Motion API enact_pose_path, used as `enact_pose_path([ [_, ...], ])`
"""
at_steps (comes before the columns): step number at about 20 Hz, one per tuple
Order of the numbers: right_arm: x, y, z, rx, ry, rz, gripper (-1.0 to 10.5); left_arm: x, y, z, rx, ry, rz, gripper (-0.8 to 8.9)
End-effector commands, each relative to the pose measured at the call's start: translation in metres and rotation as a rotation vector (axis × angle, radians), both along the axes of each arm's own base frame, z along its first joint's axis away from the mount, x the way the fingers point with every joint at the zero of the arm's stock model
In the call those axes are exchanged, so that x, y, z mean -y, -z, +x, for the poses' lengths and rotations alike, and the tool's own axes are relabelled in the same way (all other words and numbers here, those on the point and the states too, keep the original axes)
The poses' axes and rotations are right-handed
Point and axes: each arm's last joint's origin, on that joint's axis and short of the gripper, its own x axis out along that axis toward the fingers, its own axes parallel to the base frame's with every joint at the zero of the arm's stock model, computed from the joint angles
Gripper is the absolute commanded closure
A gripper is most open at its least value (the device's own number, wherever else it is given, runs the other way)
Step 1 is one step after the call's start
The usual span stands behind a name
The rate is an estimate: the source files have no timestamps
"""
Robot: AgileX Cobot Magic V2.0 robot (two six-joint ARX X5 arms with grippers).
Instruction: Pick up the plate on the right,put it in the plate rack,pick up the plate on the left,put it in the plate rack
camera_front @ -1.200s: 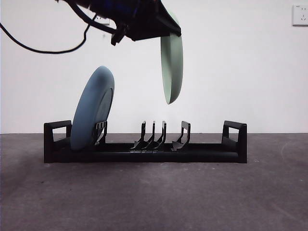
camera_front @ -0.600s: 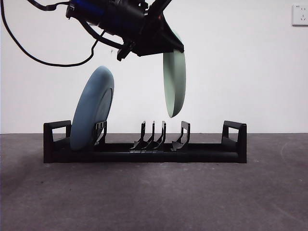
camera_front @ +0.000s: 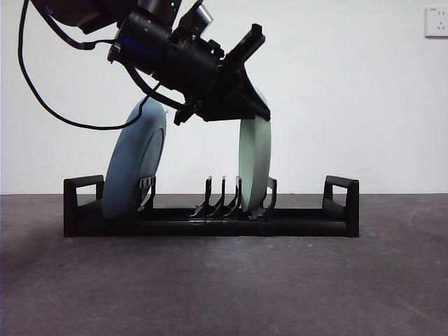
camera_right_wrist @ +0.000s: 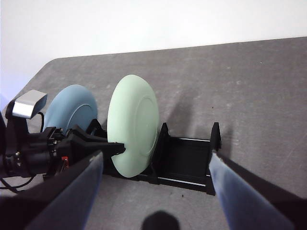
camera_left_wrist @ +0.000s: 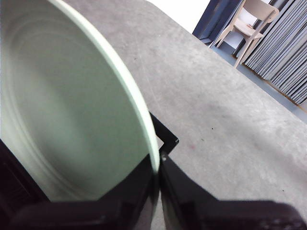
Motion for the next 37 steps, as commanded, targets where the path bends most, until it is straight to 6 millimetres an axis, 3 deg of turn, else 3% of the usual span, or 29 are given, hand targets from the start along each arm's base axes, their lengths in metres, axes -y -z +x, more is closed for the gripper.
enact_pose_path([
  [1,0.0,0.001,0.001,0.003,-0.002,-0.011,5.7,0.002,0.003,-0.001,0.021,0.023,0.03,8.13],
  [4,0.0,0.001,0.001,0.003,-0.002,-0.011,5.7,0.005,0.007,-0.006,0.042,0.063,0.091,7.78],
  [8,0.0,0.001,0.001,0.003,-0.002,-0.011,5.7,0.006,0.013,-0.009,0.011,0.081,0.145,6.25],
  [14,0.0,0.001,0.001,-0.003,-0.002,-0.012,5.7,0.004,0.012,-0.015,-0.024,0.111,0.175,5.83],
  [20,0.0,0.004,0.0,-0.036,-0.003,-0.021,5.7,-0.002,-0.019,-0.035,-0.012,0.163,0.147,6.0],
  [22,0.0,0.005,-0.001,-0.044,-0.007,-0.031,6.1,-0.008,-0.036,-0.046,0.023,0.166,0.149,6.9],
  [23,0.0,0.006,-0.001,-0.046,-0.012,-0.044,7.0,-0.011,-0.046,-0.053,0.059,0.18,0.158,7.8],
  [24,0.0,0.007,-0.001,-0.047,-0.019,-0.06,8.2,-0.015,-0.056,-0.06,0.096,0.185,0.169,8.33],
  [25,0.0,0.008,-0.002,-0.051,-0.025,-0.075,9.3,-0.021,-0.067,-0.068,0.132,0.165,0.185,8.21],
  [26,0.0,0.008,-0.002,-0.053,-0.031,-0.088,9.7,-0.026,-0.076,-0.075,0.161,0.137,0.204,8.21],
  [31,0.001,0.011,-0.003,-0.08,-0.034,-0.112,9.6,-0.064,-0.117,-0.116,0.309,-0.071,0.374,8.21],
  [33,0.003,0.012,-0.005,-0.077,0.001,-0.166,9.6,-0.09,-0.132,-0.137,0.33,-0.184,0.444,8.22],
  [37,0.008,0.026,-0.016,-0.012,0.068,-0.177,9.6,-0.142,-0.14,-0.165,0.319,-0.338,0.5,8.22],
])
